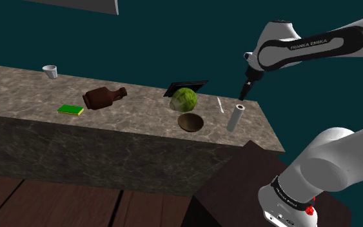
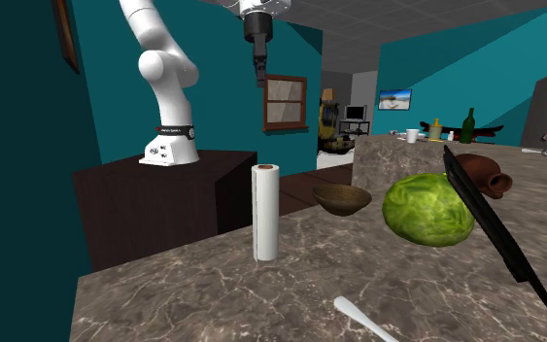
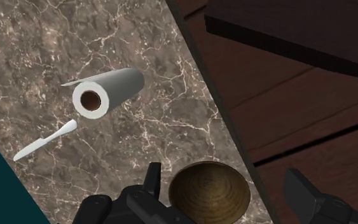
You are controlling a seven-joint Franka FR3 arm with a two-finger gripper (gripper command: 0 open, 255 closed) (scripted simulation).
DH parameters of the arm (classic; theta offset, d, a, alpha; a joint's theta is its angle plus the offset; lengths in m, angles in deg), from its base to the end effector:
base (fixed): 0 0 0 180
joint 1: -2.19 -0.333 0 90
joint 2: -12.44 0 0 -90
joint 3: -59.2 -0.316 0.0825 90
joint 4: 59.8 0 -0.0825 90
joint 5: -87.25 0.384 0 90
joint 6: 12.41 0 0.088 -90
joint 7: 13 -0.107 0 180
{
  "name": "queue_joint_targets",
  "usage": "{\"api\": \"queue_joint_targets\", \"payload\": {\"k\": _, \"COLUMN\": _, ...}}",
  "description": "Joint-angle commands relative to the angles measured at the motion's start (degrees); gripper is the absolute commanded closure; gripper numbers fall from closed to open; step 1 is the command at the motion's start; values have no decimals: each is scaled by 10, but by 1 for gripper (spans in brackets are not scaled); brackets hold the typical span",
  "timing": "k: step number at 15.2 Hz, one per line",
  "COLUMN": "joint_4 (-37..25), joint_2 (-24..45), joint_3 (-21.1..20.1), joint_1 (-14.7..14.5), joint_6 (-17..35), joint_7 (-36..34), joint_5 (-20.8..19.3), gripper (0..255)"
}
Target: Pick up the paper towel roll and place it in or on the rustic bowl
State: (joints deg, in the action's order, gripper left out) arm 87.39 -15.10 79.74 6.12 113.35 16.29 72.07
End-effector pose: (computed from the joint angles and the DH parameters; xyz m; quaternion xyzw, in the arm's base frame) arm 0.3642 -0.1757 0.4237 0.9901 0.1299 0.0283 0.0461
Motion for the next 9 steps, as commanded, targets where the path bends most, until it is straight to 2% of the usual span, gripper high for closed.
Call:
{"api": "queue_joint_targets", "payload": {"k": 1, "joint_4": -4, "joint_2": 33, "joint_3": 26, "joint_1": 1, "joint_6": 33, "joint_7": 31, "joint_5": 1, "gripper": 0}}
{"api": "queue_joint_targets", "payload": {"k": 5, "joint_4": -26, "joint_2": 118, "joint_3": 80, "joint_1": -8, "joint_6": 98, "joint_7": 103, "joint_5": 27, "gripper": 0}}
{"api": "queue_joint_targets", "payload": {"k": 9, "joint_4": -61, "joint_2": 216, "joint_3": 127, "joint_1": -22, "joint_6": 155, "joint_7": 198, "joint_5": 94, "gripper": 0}}
